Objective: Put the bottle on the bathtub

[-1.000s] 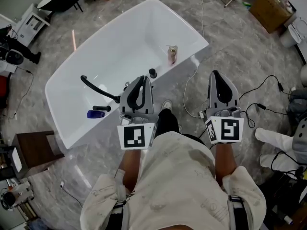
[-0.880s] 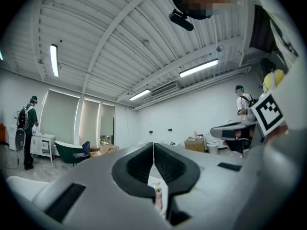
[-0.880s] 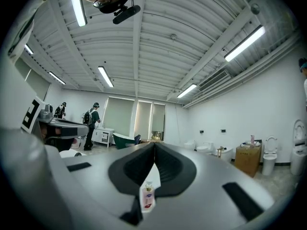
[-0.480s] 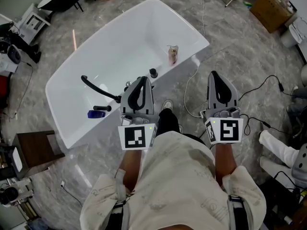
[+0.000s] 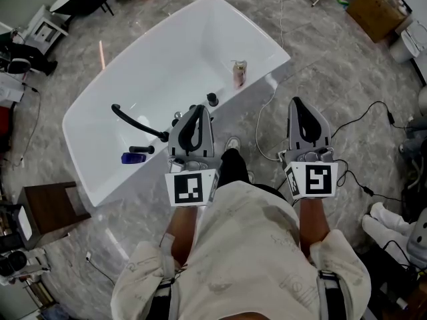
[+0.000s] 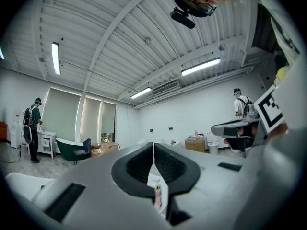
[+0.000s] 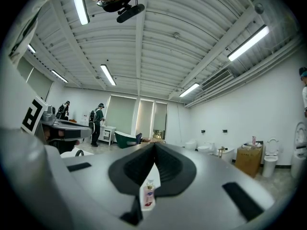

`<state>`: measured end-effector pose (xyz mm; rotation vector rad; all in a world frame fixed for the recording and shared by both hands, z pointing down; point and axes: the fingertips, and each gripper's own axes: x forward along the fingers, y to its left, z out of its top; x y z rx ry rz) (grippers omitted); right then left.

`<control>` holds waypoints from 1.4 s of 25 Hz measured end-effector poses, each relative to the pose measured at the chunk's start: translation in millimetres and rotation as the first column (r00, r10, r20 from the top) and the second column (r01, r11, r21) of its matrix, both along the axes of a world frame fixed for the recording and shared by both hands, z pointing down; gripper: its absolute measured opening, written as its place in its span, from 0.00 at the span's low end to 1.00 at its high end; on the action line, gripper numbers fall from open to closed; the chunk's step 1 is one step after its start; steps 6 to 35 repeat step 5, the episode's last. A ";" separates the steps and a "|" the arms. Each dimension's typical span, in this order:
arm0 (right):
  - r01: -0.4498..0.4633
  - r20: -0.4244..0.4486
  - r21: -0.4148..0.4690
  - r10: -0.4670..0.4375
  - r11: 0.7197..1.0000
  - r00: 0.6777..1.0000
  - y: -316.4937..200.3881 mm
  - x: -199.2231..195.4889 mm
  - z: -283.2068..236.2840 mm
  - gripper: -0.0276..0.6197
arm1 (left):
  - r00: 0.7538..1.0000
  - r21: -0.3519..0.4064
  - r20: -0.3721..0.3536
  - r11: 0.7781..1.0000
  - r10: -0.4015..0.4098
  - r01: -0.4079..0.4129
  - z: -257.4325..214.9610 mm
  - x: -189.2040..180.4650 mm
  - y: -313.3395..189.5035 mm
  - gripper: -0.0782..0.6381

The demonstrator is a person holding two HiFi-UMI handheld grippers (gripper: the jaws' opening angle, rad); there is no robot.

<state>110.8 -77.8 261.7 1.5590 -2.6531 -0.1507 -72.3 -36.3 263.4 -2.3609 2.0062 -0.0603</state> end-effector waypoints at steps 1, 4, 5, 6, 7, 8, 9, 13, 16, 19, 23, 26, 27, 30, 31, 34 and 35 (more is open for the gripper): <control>-0.001 0.000 -0.002 0.001 1.000 1.000 0.4 0.3 0.9 0.03 | 1.000 0.000 -0.003 1.000 -0.001 0.001 0.1 0.0 0.8 0.12; -0.003 -0.002 -0.004 0.003 1.000 1.000 2.3 -0.3 3.0 0.03 | 1.000 -0.004 0.002 1.000 -0.002 0.002 2.2 -1.3 3.0 0.12; -0.004 -0.003 -0.004 0.004 1.000 1.000 3.0 -0.7 3.6 0.03 | 1.000 -0.007 0.006 1.000 -0.002 0.002 3.1 -1.9 3.7 0.12; -0.004 -0.003 -0.004 0.004 1.000 1.000 3.0 -0.7 3.6 0.03 | 1.000 -0.007 0.006 1.000 -0.002 0.002 3.1 -1.9 3.7 0.12; -0.004 -0.003 -0.004 0.004 1.000 1.000 3.0 -0.7 3.6 0.03 | 1.000 -0.007 0.006 1.000 -0.002 0.002 3.1 -1.9 3.7 0.12; -0.004 -0.003 -0.004 0.004 1.000 1.000 3.0 -0.7 3.6 0.03 | 1.000 -0.007 0.006 1.000 -0.002 0.002 3.1 -1.9 3.7 0.12; -0.004 -0.003 -0.004 0.004 1.000 1.000 3.0 -0.7 3.6 0.03 | 1.000 -0.007 0.006 1.000 -0.002 0.002 3.1 -1.9 3.7 0.12; -0.004 -0.003 -0.004 0.004 1.000 1.000 3.0 -0.7 3.6 0.03 | 1.000 -0.007 0.006 1.000 -0.002 0.002 3.1 -1.9 3.7 0.12; -0.004 -0.003 -0.004 0.004 1.000 1.000 3.0 -0.7 3.6 0.03 | 1.000 -0.007 0.006 1.000 -0.002 0.002 3.1 -1.9 3.7 0.12; -0.004 -0.003 -0.004 0.004 1.000 1.000 3.0 -0.7 3.6 0.03 | 1.000 -0.007 0.006 1.000 -0.002 0.002 3.1 -1.9 3.7 0.12; -0.004 -0.003 -0.004 0.004 1.000 1.000 3.0 -0.7 3.6 0.03 | 1.000 -0.007 0.006 1.000 -0.002 0.002 3.1 -1.9 3.7 0.12; -0.004 -0.003 -0.004 0.004 1.000 1.000 3.0 -0.7 3.6 0.03 | 1.000 -0.007 0.006 1.000 -0.002 0.002 3.1 -1.9 3.7 0.12; -0.004 -0.003 -0.004 0.004 1.000 1.000 3.0 -0.7 3.6 0.03 | 1.000 -0.007 0.006 1.000 -0.002 0.002 3.1 -1.9 3.7 0.12; -0.004 -0.003 -0.004 0.004 1.000 1.000 3.0 -0.7 3.6 0.03 | 1.000 -0.007 0.006 1.000 -0.002 0.002 3.1 -1.9 3.7 0.12; -0.004 -0.003 -0.004 0.004 1.000 1.000 3.0 -0.7 3.6 0.03 | 1.000 -0.007 0.006 1.000 -0.002 0.002 3.1 -1.9 3.7 0.12; -0.004 -0.003 -0.004 0.004 1.000 1.000 3.0 -0.7 3.6 0.03 | 1.000 -0.007 0.006 1.000 -0.002 0.002 3.1 -1.9 3.7 0.12; -0.004 -0.003 -0.004 0.004 1.000 1.000 3.0 -0.7 3.6 0.03 | 1.000 -0.007 0.006 1.000 -0.002 0.002 3.1 -1.9 3.7 0.12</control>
